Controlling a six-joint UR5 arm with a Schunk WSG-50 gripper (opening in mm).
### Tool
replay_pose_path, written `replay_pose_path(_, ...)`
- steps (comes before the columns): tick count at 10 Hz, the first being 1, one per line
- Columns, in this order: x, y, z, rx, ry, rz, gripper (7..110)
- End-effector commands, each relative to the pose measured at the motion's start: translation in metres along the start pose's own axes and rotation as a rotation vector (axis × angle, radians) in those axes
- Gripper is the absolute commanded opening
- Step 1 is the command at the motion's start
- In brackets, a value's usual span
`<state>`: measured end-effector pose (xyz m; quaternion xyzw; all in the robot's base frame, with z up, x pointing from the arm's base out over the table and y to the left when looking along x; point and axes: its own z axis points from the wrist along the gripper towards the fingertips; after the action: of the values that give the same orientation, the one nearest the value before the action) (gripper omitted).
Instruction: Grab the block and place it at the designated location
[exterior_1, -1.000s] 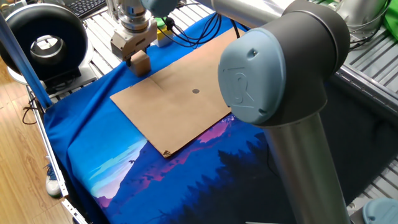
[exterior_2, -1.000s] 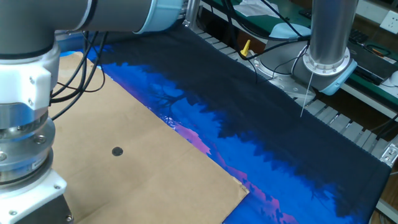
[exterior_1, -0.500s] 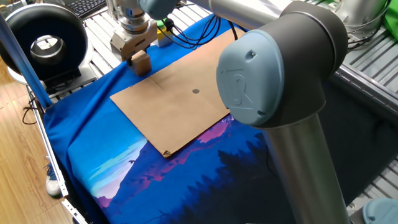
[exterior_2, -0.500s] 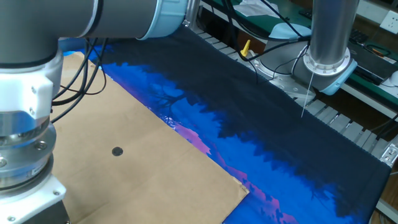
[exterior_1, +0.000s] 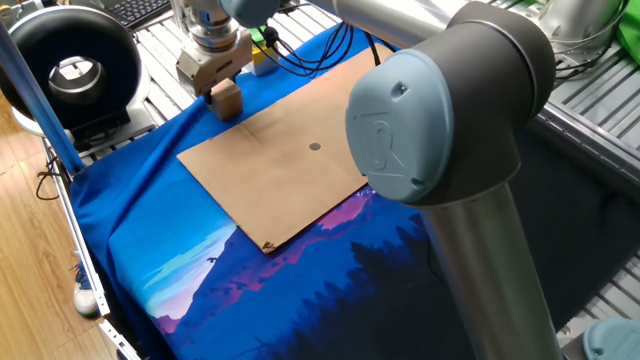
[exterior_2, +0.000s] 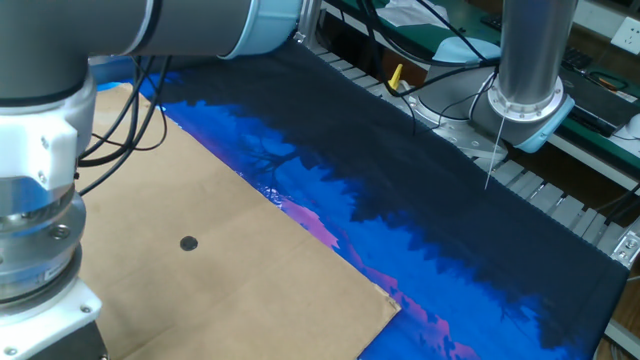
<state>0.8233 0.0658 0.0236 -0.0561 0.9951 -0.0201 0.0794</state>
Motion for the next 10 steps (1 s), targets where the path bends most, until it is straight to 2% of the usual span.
replay_pose_path(1, -0.001, -0.001, -0.004, -0.006, -0.003, 0.006, 7)
replay_pose_path(4, 0.001, -0.005, -0.014, -0.009, -0.003, 0.004, 7)
replay_pose_path(8, 0.004, -0.017, -0.041, -0.023, 0.023, -0.007, 7)
replay_pose_path(10, 0.004, -0.017, -0.044, -0.026, 0.026, -0.005, 7)
